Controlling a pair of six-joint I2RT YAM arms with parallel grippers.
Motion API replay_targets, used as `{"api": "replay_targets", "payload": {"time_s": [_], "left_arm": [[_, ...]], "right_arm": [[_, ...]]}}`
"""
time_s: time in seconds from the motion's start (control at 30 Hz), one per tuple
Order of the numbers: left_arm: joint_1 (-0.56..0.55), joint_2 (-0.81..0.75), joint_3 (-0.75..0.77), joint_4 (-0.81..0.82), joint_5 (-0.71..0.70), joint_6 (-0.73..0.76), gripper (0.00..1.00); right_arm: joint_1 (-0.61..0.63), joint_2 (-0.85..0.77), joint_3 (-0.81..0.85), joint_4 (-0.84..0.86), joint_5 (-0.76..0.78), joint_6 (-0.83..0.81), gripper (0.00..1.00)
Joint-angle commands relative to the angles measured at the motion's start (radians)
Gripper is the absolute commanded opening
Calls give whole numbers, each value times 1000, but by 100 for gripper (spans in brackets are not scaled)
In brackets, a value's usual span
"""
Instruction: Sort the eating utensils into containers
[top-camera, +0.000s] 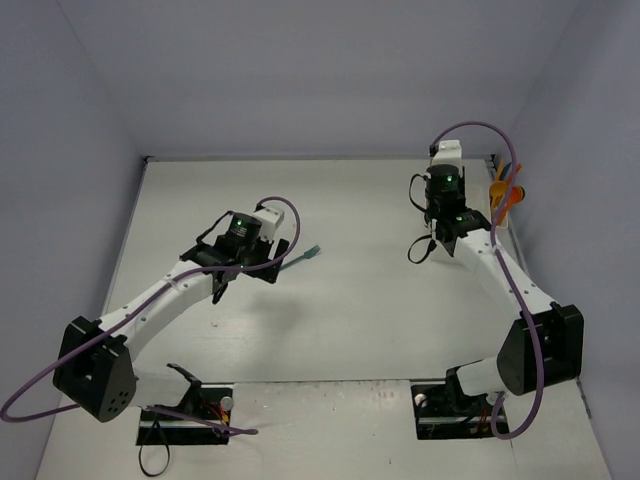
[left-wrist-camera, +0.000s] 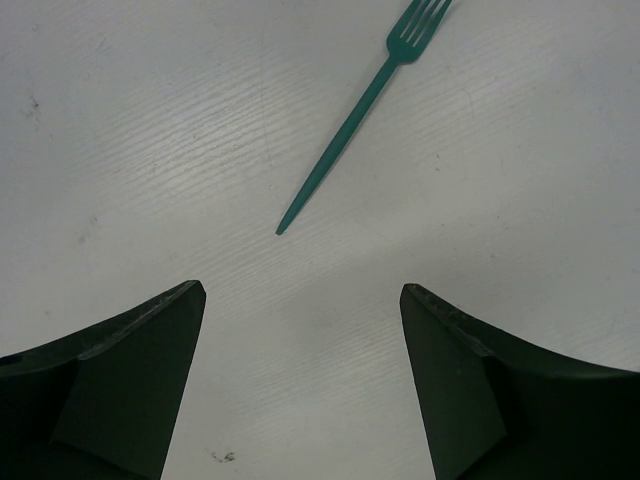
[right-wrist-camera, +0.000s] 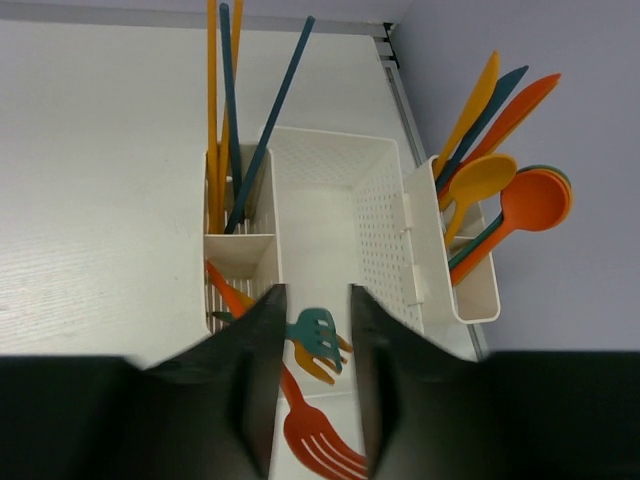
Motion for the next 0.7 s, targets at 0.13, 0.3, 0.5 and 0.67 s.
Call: {"api": "replay_targets", "payload": {"time_s": [0.13,0.3,0.5,0.67], "left_arm": [[8,27,49,55,69,54,76],[8,112,104,51,116,91,76],[10,267,207,28,164,156,76],[13,421,326,6,203,216,72]], "right_arm": [[1,-205,90,15,-85,35,44],[1,-333,115,-37,-135,59,48],[1,-478,68,-121,-229,105,51],[1,-563,-9,-174,-271,179,51]]}}
